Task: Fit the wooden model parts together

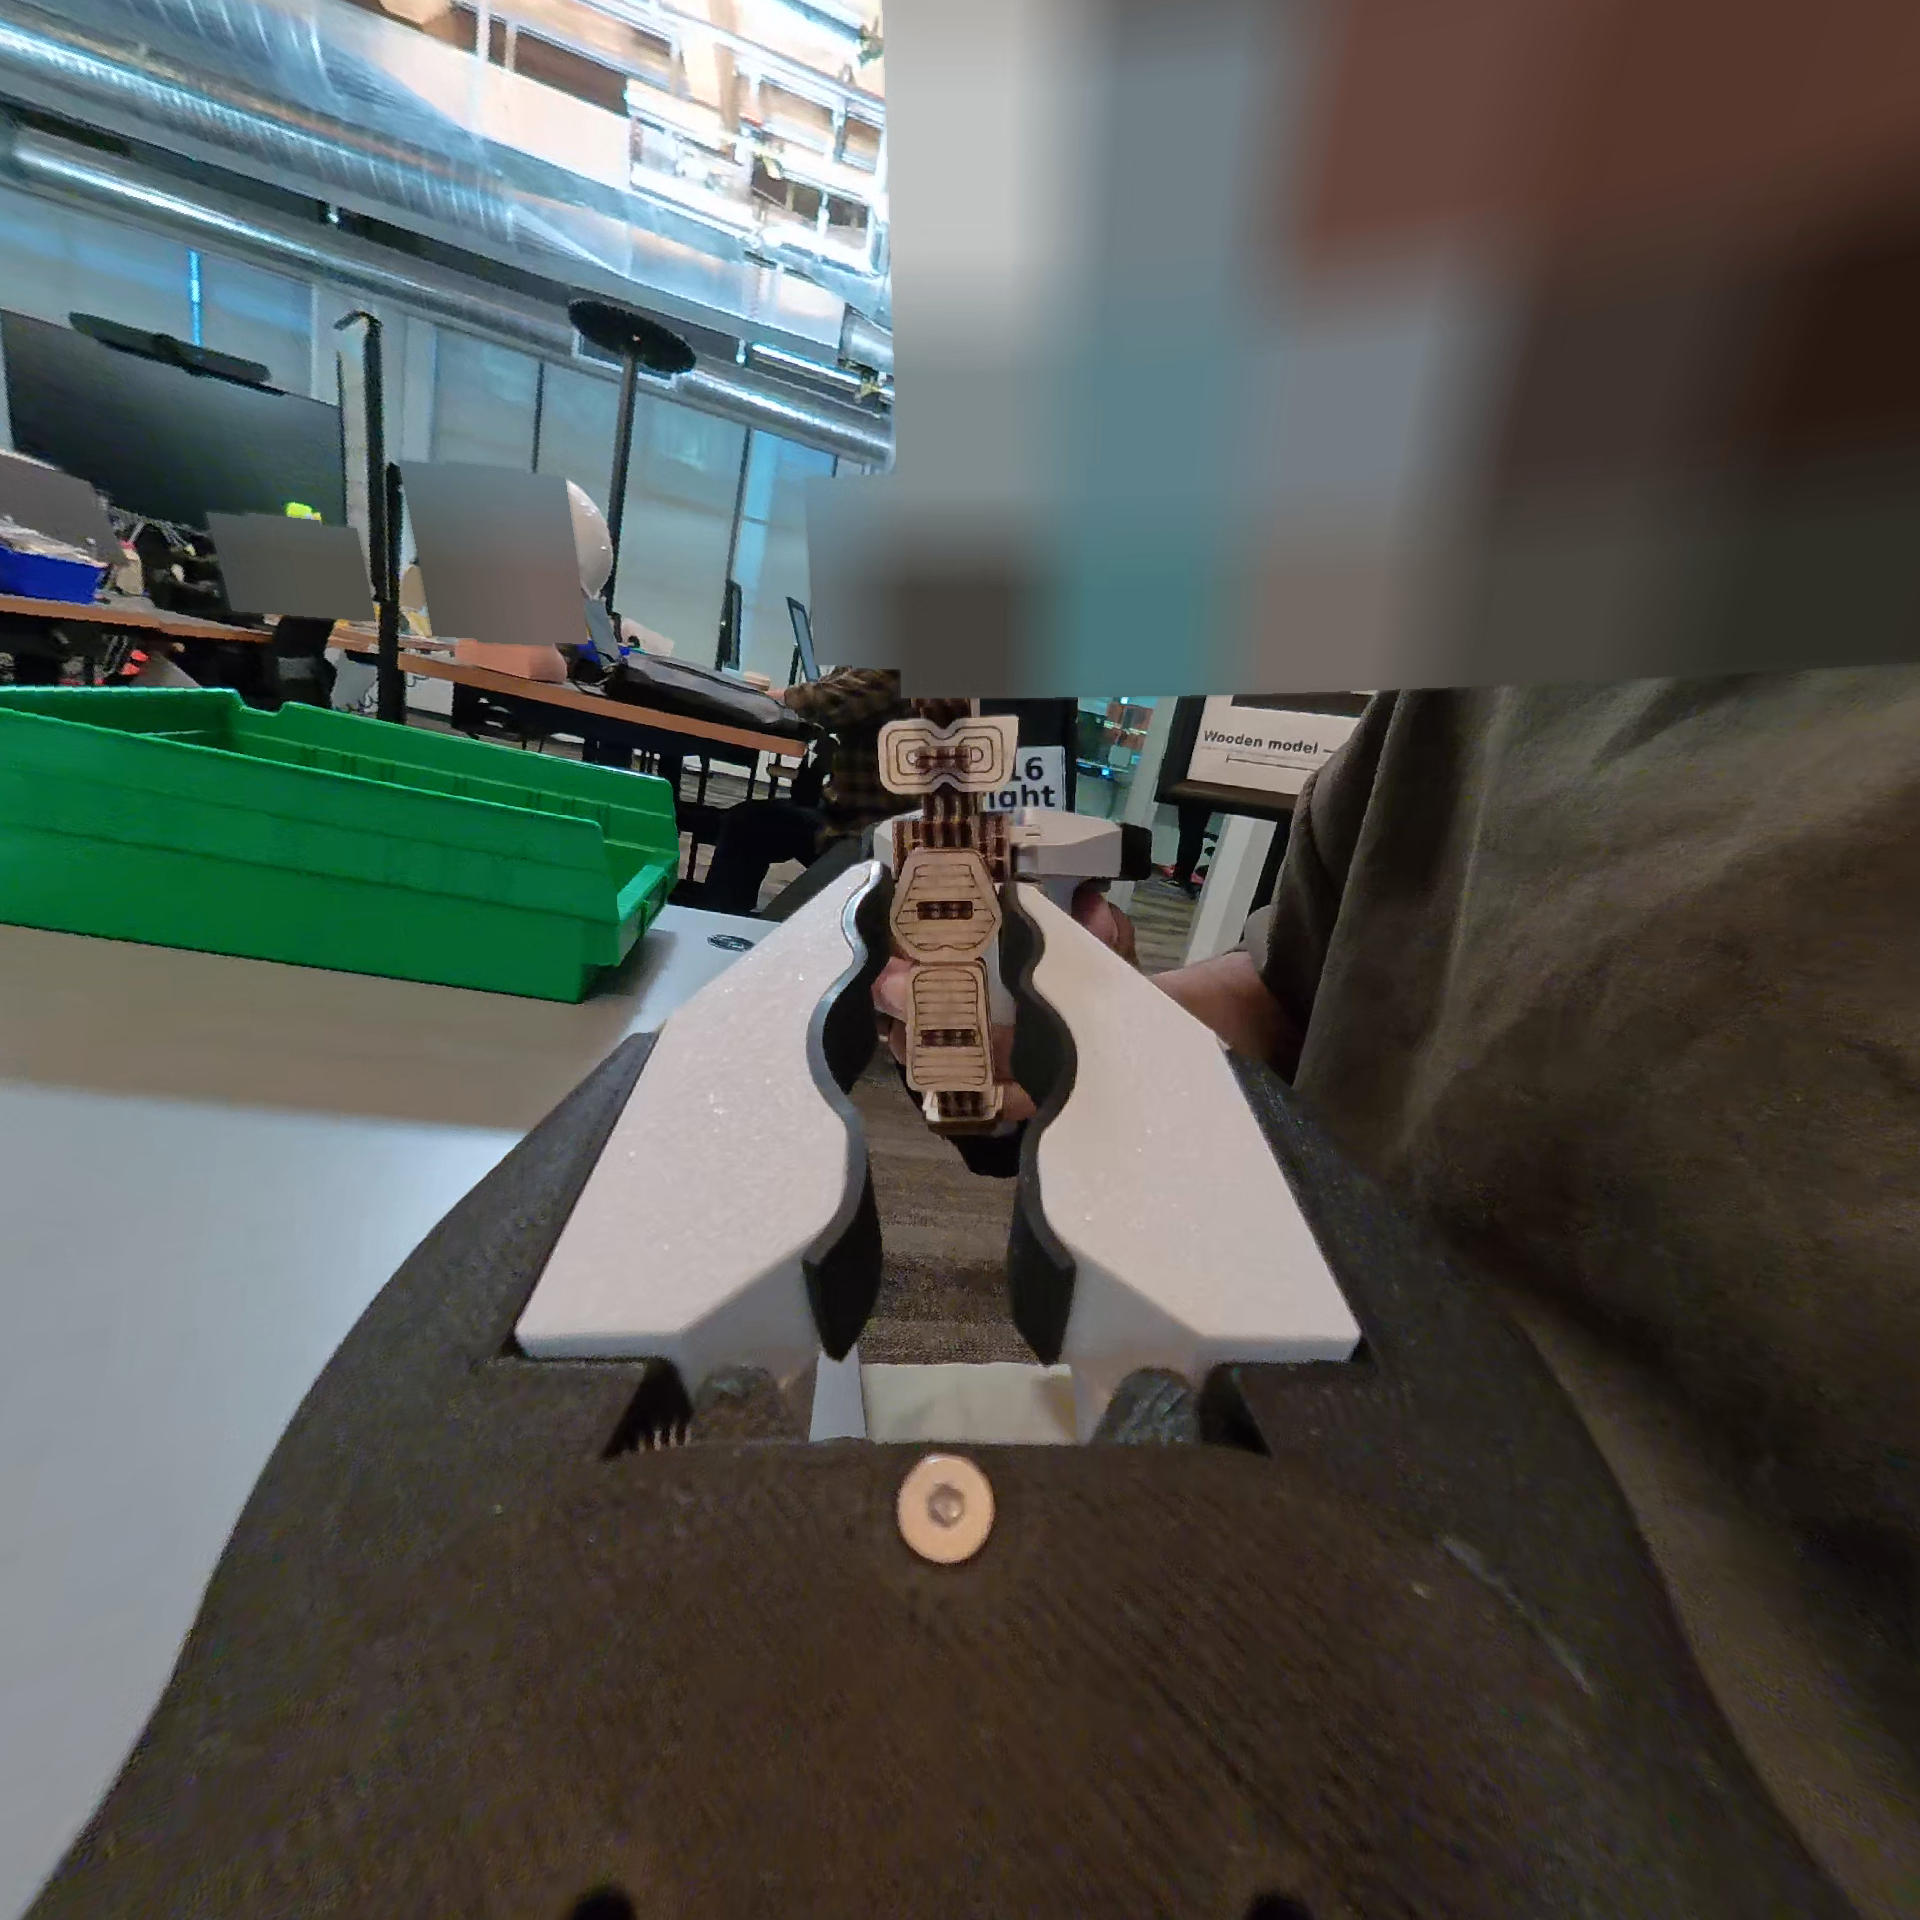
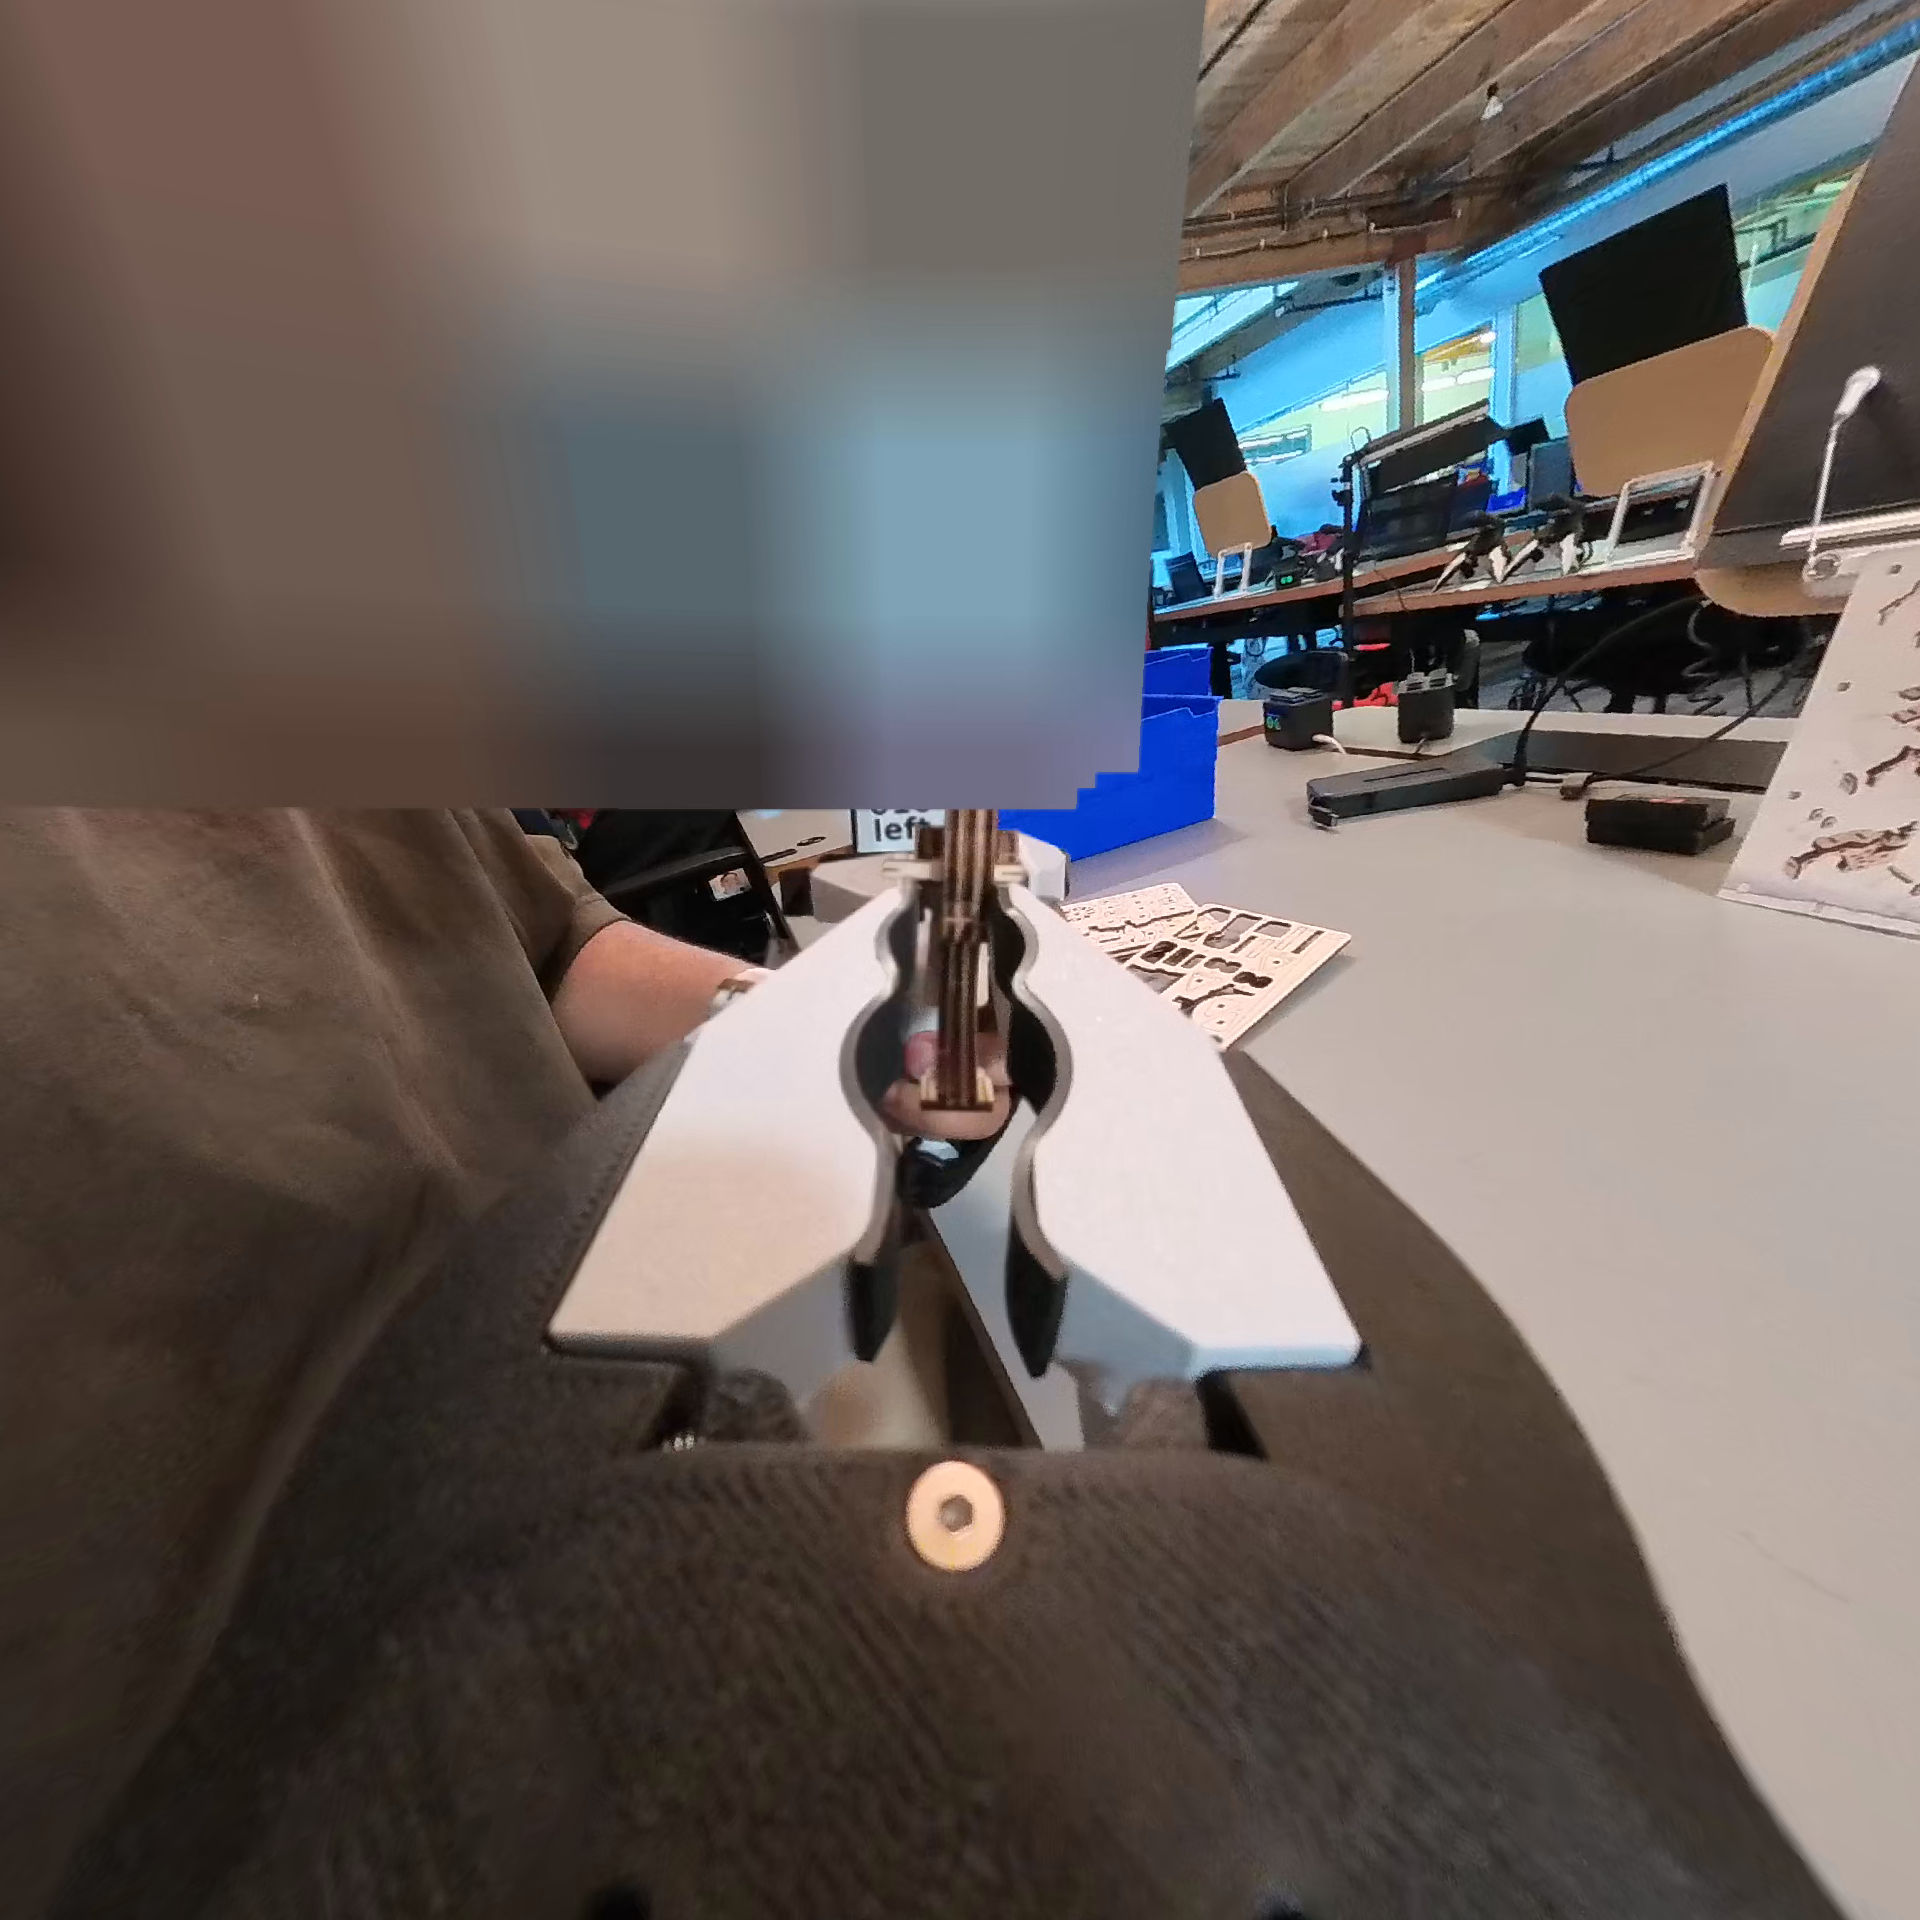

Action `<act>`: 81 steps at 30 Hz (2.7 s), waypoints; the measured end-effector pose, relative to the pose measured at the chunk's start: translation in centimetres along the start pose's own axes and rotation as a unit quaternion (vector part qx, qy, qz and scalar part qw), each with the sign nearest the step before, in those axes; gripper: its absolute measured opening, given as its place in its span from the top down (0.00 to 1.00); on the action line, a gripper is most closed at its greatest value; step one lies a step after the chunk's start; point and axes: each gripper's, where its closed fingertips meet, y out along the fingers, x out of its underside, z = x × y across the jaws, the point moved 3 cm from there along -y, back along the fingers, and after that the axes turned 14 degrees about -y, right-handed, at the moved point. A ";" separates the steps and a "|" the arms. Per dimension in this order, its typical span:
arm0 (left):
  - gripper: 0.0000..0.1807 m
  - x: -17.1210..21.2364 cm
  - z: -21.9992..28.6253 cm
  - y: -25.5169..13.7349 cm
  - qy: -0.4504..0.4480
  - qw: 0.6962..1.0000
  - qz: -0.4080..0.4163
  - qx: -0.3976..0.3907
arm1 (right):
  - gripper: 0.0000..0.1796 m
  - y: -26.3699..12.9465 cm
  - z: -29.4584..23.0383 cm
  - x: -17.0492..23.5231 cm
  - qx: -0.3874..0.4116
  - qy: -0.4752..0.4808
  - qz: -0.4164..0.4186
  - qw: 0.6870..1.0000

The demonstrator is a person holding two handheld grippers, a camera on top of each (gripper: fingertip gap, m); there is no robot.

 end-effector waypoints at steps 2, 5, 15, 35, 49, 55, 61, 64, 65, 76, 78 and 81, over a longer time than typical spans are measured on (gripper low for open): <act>0.90 -0.1 -0.1 -0.2 0.003 1.000 0.001 -0.001 | 0.90 0.1 -0.1 0.1 -0.011 0.011 0.003 1.000; 0.90 -0.1 0.3 -0.1 0.034 0.999 -0.005 -0.001 | 0.85 0.0 -0.6 -0.3 -0.037 0.015 0.023 0.999; 0.90 0.2 2.2 0.6 0.200 0.978 -0.042 -0.035 | 0.86 -0.7 -1.6 -1.5 -0.035 -0.085 0.044 0.995; 0.90 0.5 1.9 0.6 0.163 0.986 -0.040 -0.023 | 0.90 -0.6 -1.7 -1.0 -0.055 -0.080 0.035 0.995; 0.90 0.8 1.6 0.7 0.168 0.984 -0.040 -0.038 | 0.90 -0.4 -1.6 -1.2 -0.027 -0.104 0.027 0.994; 0.90 0.7 1.4 0.7 0.161 0.985 -0.035 -0.042 | 0.89 -0.4 -1.4 -1.1 -0.018 -0.103 0.021 0.994; 0.90 0.8 1.3 0.7 0.154 0.987 -0.033 -0.042 | 0.90 -0.3 -1.4 -1.2 -0.008 -0.108 0.019 0.994; 0.90 0.9 1.6 0.9 0.154 0.987 -0.031 -0.036 | 0.96 -0.5 -1.2 -1.3 -0.004 -0.109 0.021 0.994; 0.90 0.8 1.7 0.9 0.147 0.988 -0.031 -0.031 | 0.96 -0.5 -1.3 -1.4 -0.007 -0.105 0.025 0.994; 0.90 -1.6 -0.8 -0.9 0.066 0.995 0.033 -0.074 | 0.83 -2.7 3.4 -1.4 0.084 -0.065 0.032 0.994; 0.90 -2.0 -2.1 -1.5 0.035 0.993 0.049 -0.097 | 0.82 -4.0 6.1 -0.5 0.136 -0.048 -0.003 0.990; 0.90 -1.8 -4.0 -2.2 0.002 0.988 0.053 -0.143 | 0.84 -6.6 10.4 2.2 0.230 -0.048 -0.118 0.965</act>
